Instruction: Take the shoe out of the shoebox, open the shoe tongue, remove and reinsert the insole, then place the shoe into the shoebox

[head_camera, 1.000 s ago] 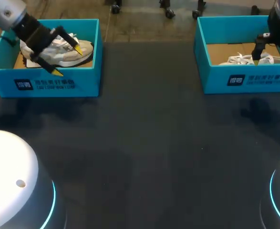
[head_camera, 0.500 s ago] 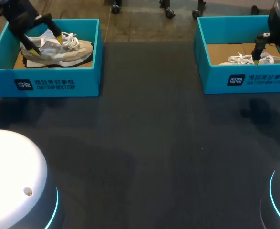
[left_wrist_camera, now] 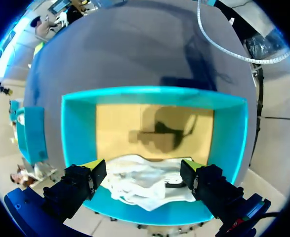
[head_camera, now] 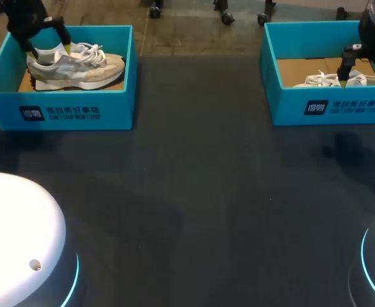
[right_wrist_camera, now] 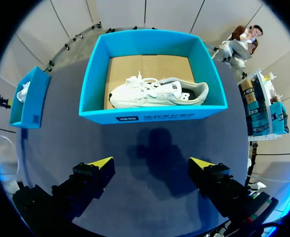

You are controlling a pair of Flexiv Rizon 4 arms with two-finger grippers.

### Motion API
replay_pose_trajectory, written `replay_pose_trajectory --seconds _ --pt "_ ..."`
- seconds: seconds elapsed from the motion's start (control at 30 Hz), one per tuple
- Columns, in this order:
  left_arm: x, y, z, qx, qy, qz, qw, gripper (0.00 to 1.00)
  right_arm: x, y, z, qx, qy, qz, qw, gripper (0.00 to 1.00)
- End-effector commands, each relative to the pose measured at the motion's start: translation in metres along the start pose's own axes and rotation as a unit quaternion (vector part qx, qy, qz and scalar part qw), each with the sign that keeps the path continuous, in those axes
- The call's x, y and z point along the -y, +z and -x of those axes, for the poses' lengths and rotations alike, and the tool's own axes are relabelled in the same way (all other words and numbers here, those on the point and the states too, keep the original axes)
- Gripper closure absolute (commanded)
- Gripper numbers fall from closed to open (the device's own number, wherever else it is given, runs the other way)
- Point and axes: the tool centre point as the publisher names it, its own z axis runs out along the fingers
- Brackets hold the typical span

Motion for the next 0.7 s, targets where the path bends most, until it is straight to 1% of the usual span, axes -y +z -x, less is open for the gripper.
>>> replay_pose_trajectory --seconds 0.03,0.13,0.3,0.43,0.5,0.7 --pt "-0.03 0.01 -0.011 -0.005 -0.018 -0.004 1.0 0.0 0.001 0.0 0.001 -0.001 0.0 0.001 1.0 0.0" --pt "-0.048 0.017 -0.022 -0.014 -0.03 0.016 0.999 0.0 0.001 0.0 0.001 -0.001 0.0 0.001 1.0 0.0" --pt "-0.068 0.02 -0.043 -0.053 -0.036 0.026 0.998 0.0 0.001 0.0 0.001 -0.001 0.0 0.001 1.0 0.0" --pt "-0.079 0.021 -0.052 -0.065 -0.04 0.031 0.997 0.0 0.001 0.0 0.001 -0.001 0.0 0.001 1.0 0.0" --pt "-0.085 0.023 -0.057 -0.067 -0.039 0.041 0.996 0.0 0.001 0.0 0.001 -0.001 0.0 0.001 1.0 0.0" --pt "-0.092 0.023 -0.069 -0.074 -0.035 0.039 0.996 0.0 0.001 0.0 0.001 -0.001 0.0 0.001 1.0 0.0"
